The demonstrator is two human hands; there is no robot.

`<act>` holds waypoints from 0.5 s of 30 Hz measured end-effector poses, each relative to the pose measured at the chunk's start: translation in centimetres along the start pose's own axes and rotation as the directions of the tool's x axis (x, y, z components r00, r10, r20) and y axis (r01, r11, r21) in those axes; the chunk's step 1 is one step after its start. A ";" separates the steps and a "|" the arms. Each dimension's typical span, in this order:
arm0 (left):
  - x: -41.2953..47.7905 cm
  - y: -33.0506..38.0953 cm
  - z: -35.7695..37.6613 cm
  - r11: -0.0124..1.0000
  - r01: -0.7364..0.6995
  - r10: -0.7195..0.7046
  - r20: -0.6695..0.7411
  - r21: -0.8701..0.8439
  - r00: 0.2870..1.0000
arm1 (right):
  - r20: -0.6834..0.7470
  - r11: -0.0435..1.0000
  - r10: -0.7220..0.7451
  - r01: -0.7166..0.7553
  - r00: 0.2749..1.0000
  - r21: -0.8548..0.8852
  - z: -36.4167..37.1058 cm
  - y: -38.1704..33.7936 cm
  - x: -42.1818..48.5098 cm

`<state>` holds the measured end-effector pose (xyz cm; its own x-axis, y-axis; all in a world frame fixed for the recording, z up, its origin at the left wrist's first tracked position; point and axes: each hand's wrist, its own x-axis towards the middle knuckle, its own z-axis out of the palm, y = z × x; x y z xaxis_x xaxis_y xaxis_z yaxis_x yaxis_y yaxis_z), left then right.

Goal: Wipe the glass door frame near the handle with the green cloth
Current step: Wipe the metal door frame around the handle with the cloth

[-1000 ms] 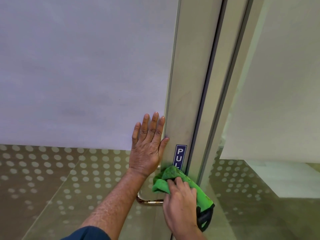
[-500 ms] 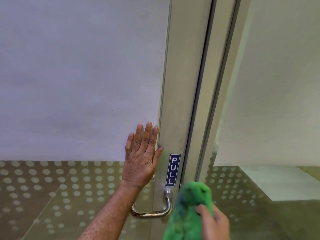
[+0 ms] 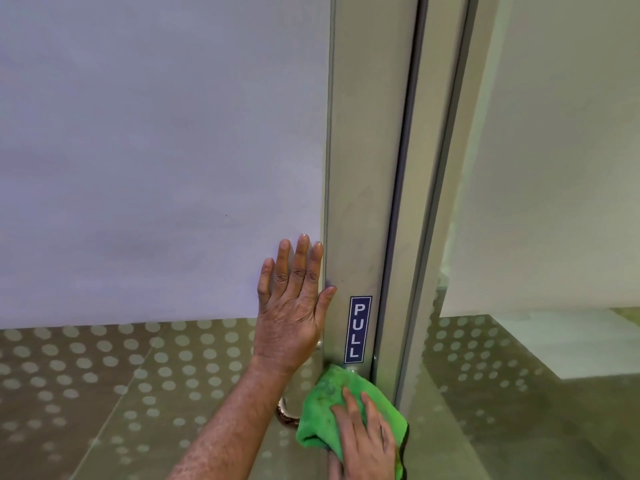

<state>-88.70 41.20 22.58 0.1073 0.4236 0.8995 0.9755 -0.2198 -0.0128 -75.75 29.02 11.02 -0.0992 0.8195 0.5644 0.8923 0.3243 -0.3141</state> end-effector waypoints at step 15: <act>0.0 -0.2 0.4 1.000 0.002 -0.002 0.017 0.023 1.000 | 0.258 0.989 -0.112 0.132 0.960 -0.061 1.0 -5.4 3.7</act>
<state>-88.83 41.55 22.41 0.1084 0.4389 0.8920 0.9798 -0.1989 -0.0212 -81.38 30.78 14.07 -0.3087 0.8722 0.3796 0.8965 0.4001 -0.1902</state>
